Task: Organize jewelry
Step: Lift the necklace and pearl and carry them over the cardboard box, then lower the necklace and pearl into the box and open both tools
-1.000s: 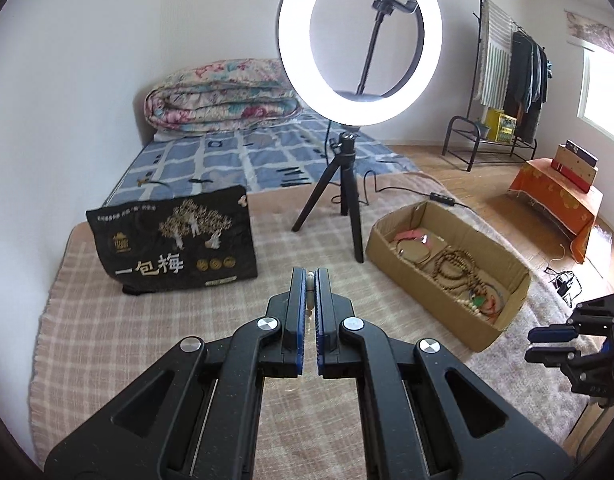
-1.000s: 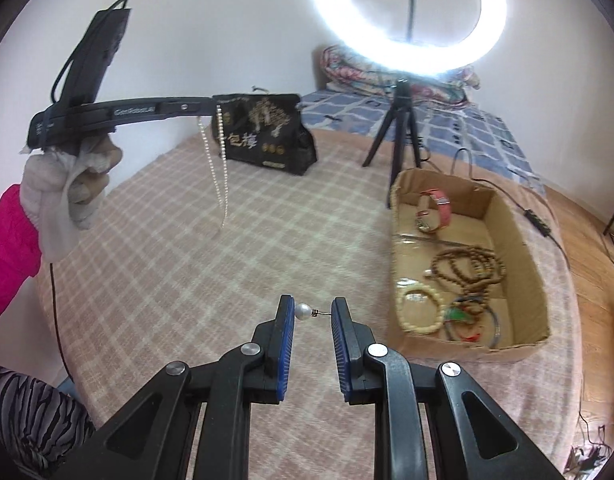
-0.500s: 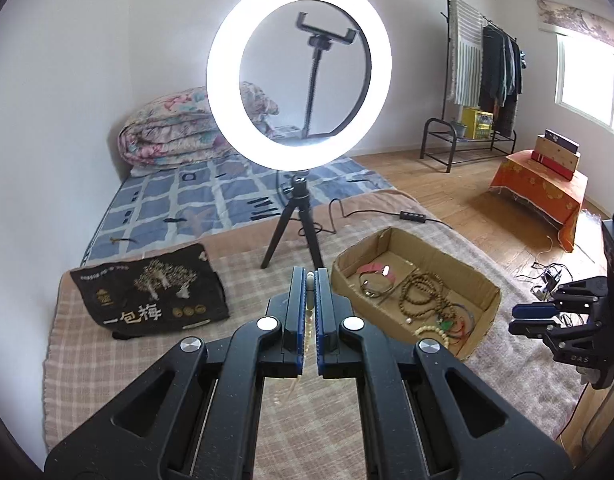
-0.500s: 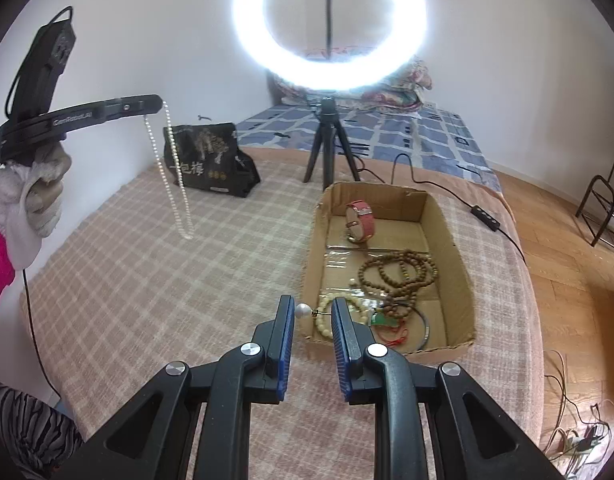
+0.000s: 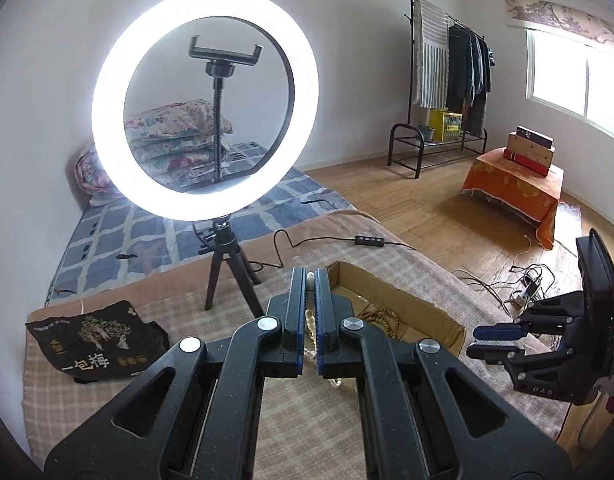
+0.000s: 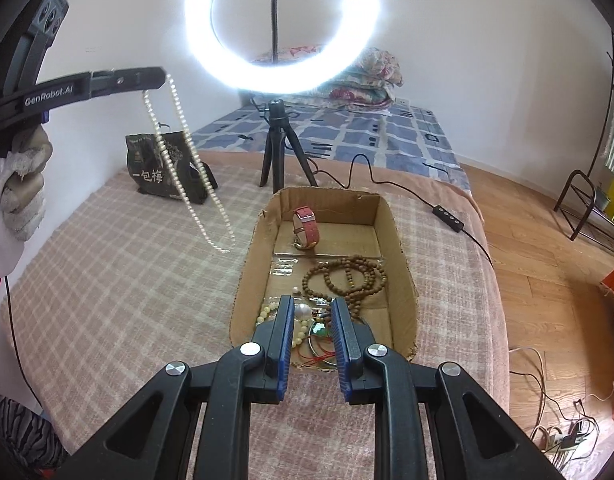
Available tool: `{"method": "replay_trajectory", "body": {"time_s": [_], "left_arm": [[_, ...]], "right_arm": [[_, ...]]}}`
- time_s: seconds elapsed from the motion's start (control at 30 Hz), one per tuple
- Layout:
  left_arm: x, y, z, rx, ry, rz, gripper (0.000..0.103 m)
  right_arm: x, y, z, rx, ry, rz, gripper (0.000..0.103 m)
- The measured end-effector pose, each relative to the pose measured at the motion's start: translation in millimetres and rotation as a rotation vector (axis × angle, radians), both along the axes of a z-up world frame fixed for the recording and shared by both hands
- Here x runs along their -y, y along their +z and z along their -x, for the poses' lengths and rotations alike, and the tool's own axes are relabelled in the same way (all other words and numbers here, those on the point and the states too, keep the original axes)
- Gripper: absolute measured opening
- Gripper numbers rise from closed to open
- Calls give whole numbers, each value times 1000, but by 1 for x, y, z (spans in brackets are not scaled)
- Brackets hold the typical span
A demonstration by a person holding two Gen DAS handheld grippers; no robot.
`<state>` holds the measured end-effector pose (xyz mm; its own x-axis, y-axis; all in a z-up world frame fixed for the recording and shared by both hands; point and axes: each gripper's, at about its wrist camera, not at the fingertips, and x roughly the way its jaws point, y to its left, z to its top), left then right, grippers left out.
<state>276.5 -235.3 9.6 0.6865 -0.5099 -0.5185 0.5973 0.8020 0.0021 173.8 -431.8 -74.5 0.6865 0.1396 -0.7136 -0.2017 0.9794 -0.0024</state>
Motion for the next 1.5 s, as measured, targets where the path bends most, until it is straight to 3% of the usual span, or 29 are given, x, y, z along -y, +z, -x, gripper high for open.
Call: {"method": "replay_trajectory", "body": {"time_s": [0.33, 0.7, 1.23, 1.5], "left_arm": [[40, -15, -19, -32, -21, 6, 2], [52, -27, -35, -67, -12, 2, 2], [62, -15, -25, -19, -36, -13, 2], [65, -27, -29, -48, -29, -25, 2]], "right_arm": [[9, -12, -7, -15, -5, 6, 18], [16, -29, -15, -44, -17, 2, 18], [17, -35, -18, -56, -21, 7, 18], [21, -39, -21, -65, -35, 7, 18]]}}
